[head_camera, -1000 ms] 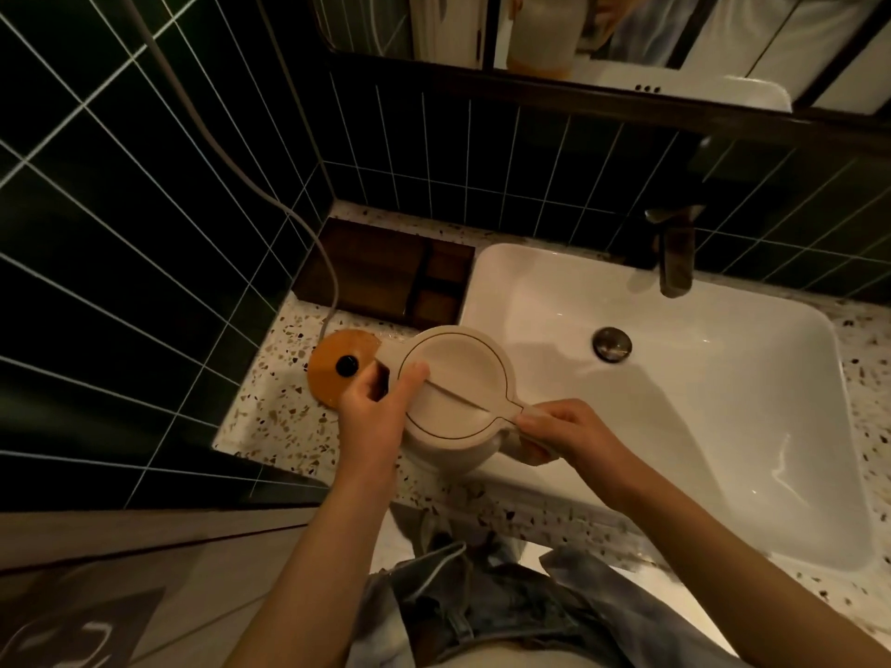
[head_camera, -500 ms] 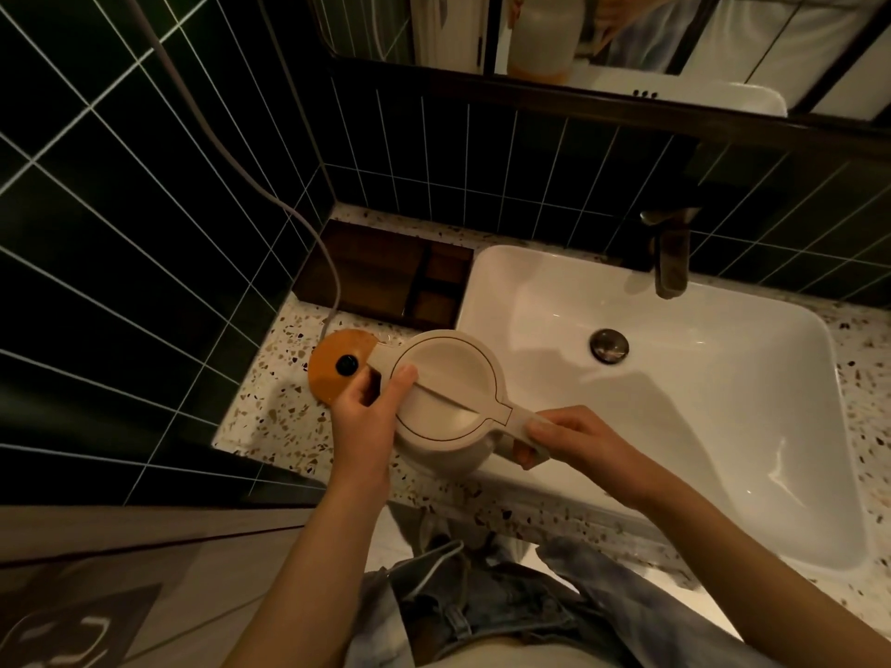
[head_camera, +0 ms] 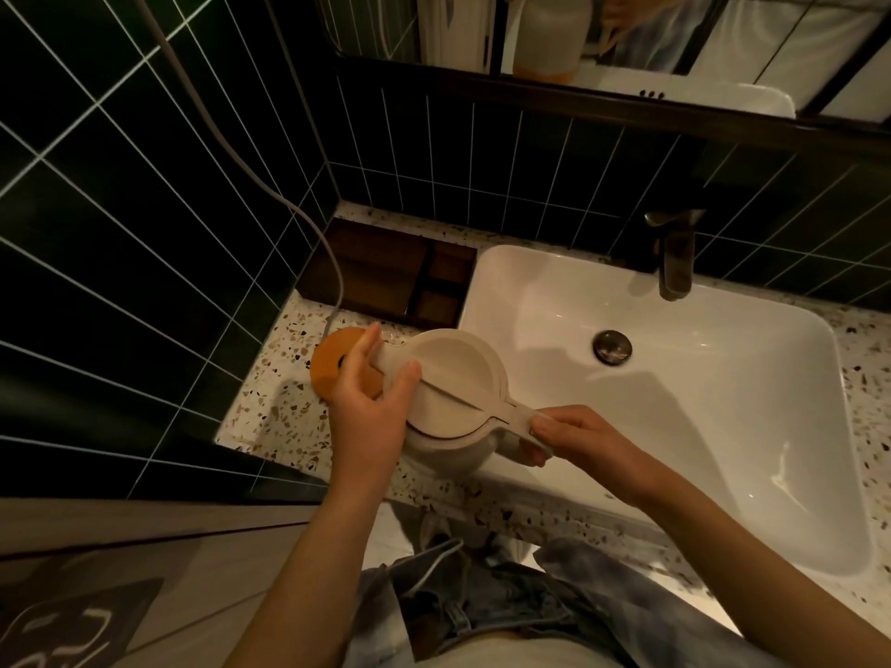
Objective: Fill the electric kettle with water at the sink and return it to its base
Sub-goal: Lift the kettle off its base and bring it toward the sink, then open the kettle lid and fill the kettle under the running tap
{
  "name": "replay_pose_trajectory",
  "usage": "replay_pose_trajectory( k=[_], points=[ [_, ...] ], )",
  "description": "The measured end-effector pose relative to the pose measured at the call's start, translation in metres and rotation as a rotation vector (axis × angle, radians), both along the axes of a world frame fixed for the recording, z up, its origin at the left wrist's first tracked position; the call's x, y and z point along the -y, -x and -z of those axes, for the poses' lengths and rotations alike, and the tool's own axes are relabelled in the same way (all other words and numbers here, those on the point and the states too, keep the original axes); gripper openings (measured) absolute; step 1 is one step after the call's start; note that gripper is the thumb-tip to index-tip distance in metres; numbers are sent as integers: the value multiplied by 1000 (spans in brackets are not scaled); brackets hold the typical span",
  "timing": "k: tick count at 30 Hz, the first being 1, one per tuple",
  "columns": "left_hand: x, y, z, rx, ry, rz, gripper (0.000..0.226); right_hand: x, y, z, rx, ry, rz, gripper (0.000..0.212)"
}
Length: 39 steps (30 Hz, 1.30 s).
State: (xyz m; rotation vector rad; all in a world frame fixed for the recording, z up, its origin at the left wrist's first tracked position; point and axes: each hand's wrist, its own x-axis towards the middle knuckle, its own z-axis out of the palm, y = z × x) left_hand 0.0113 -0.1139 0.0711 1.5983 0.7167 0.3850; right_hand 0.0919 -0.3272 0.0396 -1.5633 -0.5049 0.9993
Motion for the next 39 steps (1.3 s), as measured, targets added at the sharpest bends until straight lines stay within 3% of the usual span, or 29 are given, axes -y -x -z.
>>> replay_pose_trajectory(
  k=[6,13,17,27,30,34,39],
  points=[
    [-4,1,-11,-30,-181,94,26,1,-1,1,27,32,31,47],
    [15,5,-34,46,-162,185,5,-3,-1,-4,31,19,14,39],
    [20,7,-41,42,-162,153,16,-2,0,-5,33,14,11,40],
    [54,9,-60,144,-704,253,37,-6,0,-7,43,10,-11,40],
    [56,6,-63,158,-694,284,41,-2,0,-4,44,16,-1,39],
    [45,2,-66,227,-536,288,24,-2,-1,-3,62,30,16,40],
    [5,-2,-32,47,-532,121,31,-4,0,-2,79,40,48,41]
  ],
)
